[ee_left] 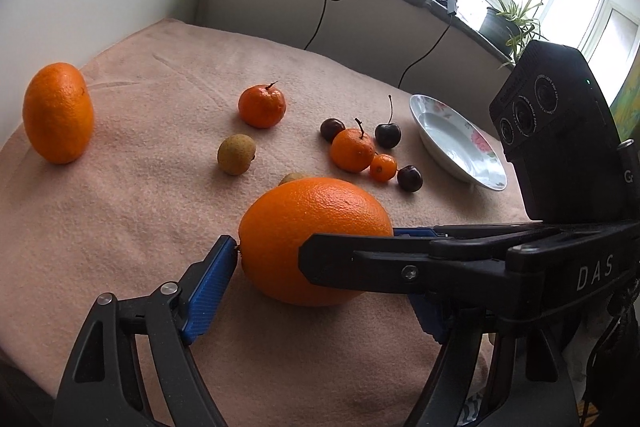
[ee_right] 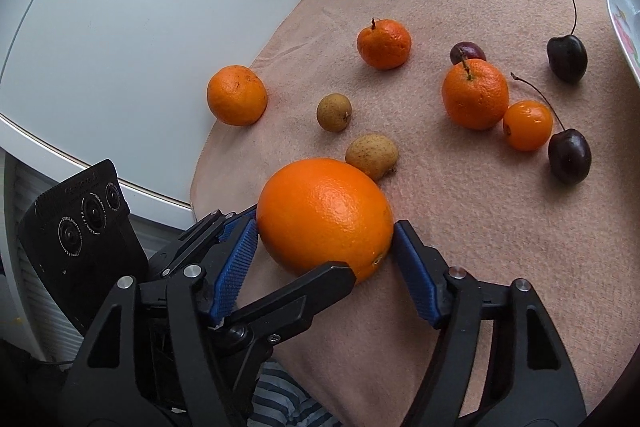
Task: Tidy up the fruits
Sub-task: 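Close the right gripper on the large orange, then lift and carry the large orange over the white floral plate with the right gripper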
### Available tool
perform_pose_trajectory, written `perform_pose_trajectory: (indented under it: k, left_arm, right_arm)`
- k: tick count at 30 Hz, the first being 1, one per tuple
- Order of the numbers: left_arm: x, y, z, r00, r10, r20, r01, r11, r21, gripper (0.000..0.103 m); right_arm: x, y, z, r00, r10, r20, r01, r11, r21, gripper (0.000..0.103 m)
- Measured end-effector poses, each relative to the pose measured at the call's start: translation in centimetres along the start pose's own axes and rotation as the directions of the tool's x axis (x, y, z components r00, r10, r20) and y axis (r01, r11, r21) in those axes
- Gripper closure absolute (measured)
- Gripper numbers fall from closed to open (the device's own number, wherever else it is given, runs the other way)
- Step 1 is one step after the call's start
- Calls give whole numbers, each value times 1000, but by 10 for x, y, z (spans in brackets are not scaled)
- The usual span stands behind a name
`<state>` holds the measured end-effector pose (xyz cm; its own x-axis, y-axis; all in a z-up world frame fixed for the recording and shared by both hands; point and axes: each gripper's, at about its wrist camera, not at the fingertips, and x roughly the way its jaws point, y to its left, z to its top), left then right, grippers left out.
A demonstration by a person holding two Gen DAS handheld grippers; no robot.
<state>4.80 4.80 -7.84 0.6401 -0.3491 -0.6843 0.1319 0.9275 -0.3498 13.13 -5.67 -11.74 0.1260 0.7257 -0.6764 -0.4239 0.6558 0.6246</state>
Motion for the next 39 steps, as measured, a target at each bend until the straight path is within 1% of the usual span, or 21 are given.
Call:
perform_pose_trajectory:
  k: [10, 19, 29, 39]
  left_arm:
    - [-3, -5, 0, 1000, 8, 6, -8, 1000, 5, 23]
    - [-4, -21, 4, 1000, 1, 21, -1, 999, 36, 23]
    - [5, -50, 17, 999, -41, 31, 38, 996, 83, 23]
    - [27, -89, 36, 994, -107, 34, 101, 984, 147, 23]
  right_arm:
    - [-6, 1, -4, 1000, 5, 14, -5, 1000, 6, 31]
    - [-28, -6, -10, 999, 11, 48, -12, 1000, 9, 31]
    - [-64, -24, -13, 994, 4, 108, -8, 999, 44, 32]
    - [-113, -56, -10, 982, -40, 183, 24, 996, 90, 32]
